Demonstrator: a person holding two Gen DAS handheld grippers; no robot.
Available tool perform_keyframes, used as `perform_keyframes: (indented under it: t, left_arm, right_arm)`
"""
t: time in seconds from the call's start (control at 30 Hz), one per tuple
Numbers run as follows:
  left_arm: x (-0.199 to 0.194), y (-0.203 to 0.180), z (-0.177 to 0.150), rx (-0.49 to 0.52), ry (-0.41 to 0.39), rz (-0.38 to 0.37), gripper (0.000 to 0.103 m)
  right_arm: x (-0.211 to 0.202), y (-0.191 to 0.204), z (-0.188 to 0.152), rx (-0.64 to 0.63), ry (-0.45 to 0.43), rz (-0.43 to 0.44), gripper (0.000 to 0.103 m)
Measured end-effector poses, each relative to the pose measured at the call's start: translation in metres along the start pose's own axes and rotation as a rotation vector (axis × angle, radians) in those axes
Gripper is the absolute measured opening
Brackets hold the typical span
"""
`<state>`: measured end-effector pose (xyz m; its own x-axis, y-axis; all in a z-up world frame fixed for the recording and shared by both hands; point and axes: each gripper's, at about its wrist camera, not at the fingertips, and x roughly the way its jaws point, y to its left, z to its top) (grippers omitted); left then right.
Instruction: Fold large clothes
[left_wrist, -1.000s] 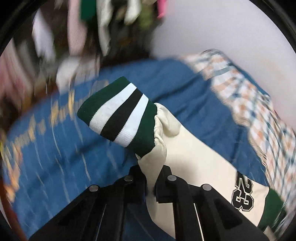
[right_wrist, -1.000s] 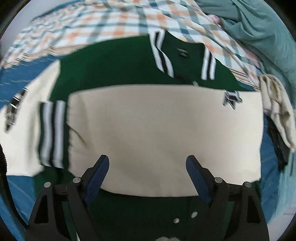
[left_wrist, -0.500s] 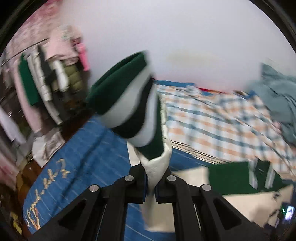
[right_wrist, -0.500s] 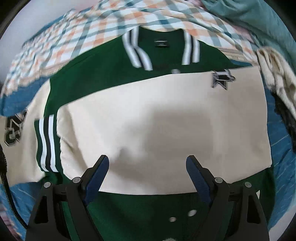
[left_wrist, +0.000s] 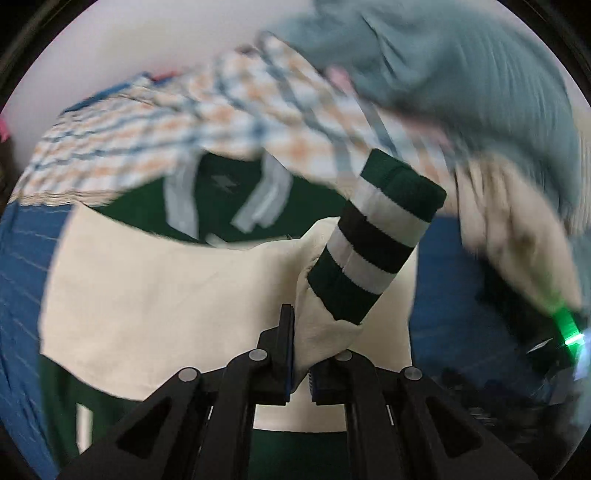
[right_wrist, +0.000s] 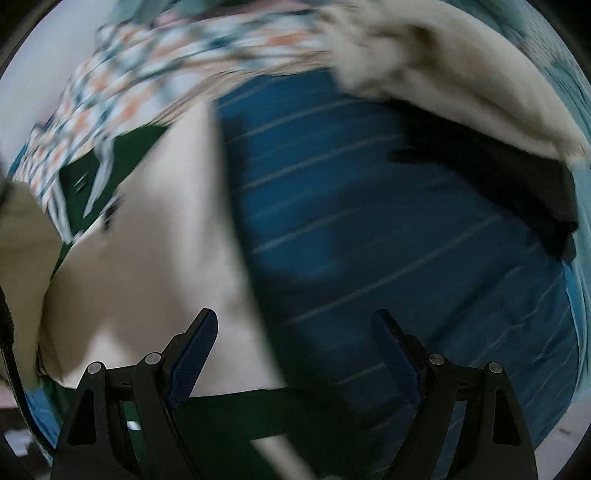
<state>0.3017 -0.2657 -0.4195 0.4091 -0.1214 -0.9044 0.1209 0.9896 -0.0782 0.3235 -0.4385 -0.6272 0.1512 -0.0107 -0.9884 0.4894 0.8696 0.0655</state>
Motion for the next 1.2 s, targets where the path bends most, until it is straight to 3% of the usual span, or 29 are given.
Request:
perform_keyframes:
  t: [0.2, 0.4, 0.5, 0.53, 0.57, 0.63, 0.87, 1.0, 1.1, 1.17, 1.2]
  left_arm:
    - [0.049, -0.041, -0.025, 0.131, 0.074, 0.186, 0.009]
    - [0.067, -0.026, -0.026, 0.069, 0.136, 0.157, 0.011]
    - [0.057, -0.021, -0.024, 0.062, 0.121, 0.157, 0.023]
    - [0.051, -0.019, -0.025, 0.051, 0.109, 0.153, 0.04]
    - [0.046, -0.015, -0.024, 0.038, 0.105, 0.153, 0.072]
    - [0.038, -0.006, -0.024, -0.006, 0.111, 0.126, 0.102]
    - [-0.01, 0.046, -0.036, -0.126, 0.056, 0.185, 0.102]
    - [-0.032, 0.099, -0.072, -0.134, 0.048, 0.351, 0.102]
    - [-0.022, 0.145, -0.113, -0.087, 0.129, 0.513, 0.102]
    - [-0.011, 0.175, -0.137, -0.086, 0.189, 0.576, 0.102]
    - [-0.004, 0.19, -0.148, -0.086, 0.211, 0.617, 0.102]
  right_arm:
    - [0.012, -0.064, 0.011, 0.001, 0.043, 0.071, 0.087]
    - [0.018, -0.097, 0.015, 0.009, 0.104, 0.288, 0.087]
    - [0.014, -0.095, 0.013, -0.013, 0.106, 0.306, 0.087]
    - [0.013, -0.096, 0.012, -0.017, 0.106, 0.307, 0.087]
    - [0.011, -0.097, 0.013, -0.022, 0.104, 0.313, 0.087]
    - [0.009, -0.095, 0.015, -0.034, 0.103, 0.315, 0.087]
    - [0.002, -0.09, 0.009, -0.063, 0.129, 0.362, 0.087]
    - [0.013, -0.066, -0.003, -0.163, 0.211, 0.387, 0.087]
    - [0.031, -0.04, -0.018, -0.275, 0.27, 0.369, 0.086]
    - [0.047, -0.024, -0.024, -0.34, 0.306, 0.342, 0.077]
    - [0.058, -0.012, -0.028, -0.394, 0.33, 0.327, 0.053]
